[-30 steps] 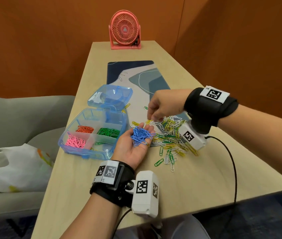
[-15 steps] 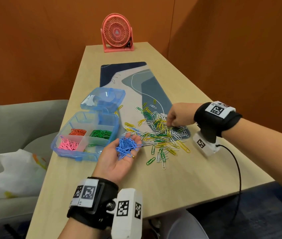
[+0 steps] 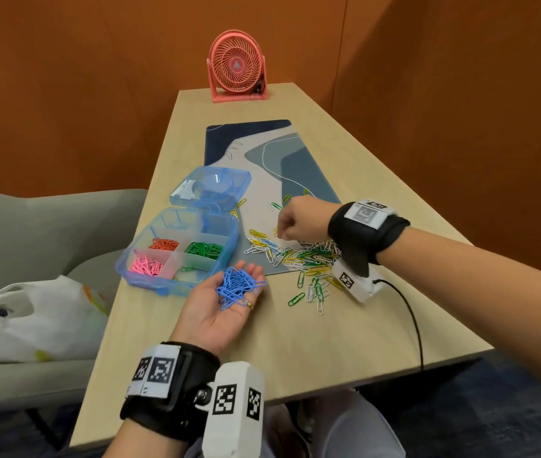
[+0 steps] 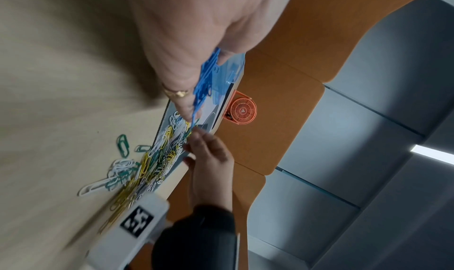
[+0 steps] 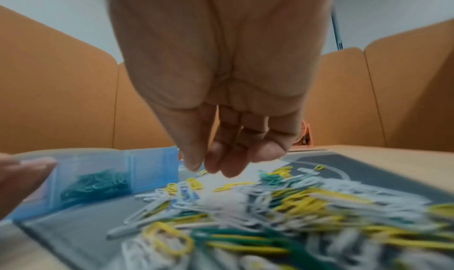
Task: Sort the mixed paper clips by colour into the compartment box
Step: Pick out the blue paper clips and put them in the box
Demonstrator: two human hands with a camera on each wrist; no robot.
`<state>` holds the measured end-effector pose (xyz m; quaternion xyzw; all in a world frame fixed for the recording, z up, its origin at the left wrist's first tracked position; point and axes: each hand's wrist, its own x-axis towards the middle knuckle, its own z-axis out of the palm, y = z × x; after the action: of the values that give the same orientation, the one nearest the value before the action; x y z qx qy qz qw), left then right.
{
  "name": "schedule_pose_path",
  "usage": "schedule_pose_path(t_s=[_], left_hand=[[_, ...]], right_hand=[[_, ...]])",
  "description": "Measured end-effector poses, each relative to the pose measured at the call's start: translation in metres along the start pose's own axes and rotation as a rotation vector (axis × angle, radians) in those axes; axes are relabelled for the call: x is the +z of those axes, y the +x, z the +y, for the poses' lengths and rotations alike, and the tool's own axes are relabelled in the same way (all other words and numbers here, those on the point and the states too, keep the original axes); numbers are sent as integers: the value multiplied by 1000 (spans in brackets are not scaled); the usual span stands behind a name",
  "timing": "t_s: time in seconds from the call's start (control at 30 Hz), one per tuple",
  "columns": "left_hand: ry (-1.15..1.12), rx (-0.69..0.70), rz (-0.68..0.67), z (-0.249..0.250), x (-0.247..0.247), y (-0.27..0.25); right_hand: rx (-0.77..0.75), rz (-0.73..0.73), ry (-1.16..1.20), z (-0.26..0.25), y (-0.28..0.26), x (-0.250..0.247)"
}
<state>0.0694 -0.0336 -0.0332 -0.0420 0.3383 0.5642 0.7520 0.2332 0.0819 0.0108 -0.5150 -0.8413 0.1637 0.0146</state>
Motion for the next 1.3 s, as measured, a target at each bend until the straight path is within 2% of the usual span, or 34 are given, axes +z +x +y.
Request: schedule_pose_path(t_s=[0.2, 0.37, 0.5, 0.6, 0.7, 0.97, 1.17, 1.3], left_hand=[[-17, -14, 4, -1, 4, -2], [-27, -23, -3, 0, 4, 0], [-33, -25, -1, 0, 6, 0], [-30, -25, -3, -1, 8, 0], [-41, -20, -8, -1, 7, 2], [-65, -7, -26, -1, 6, 6], [-50, -24, -40, -1, 6, 2], [-42, -30, -57, -1, 4, 3]], right_hand=[[146, -73, -124, -8, 25, 15], [194, -57, -8, 6, 21, 4], [251, -9, -90, 11, 22, -3], [214, 18, -87, 3, 26, 2], [180, -23, -43, -11, 28, 11], [221, -108, -12, -16, 32, 15], [237, -63, 49, -17, 30, 16], [221, -27, -25, -24, 36, 15]])
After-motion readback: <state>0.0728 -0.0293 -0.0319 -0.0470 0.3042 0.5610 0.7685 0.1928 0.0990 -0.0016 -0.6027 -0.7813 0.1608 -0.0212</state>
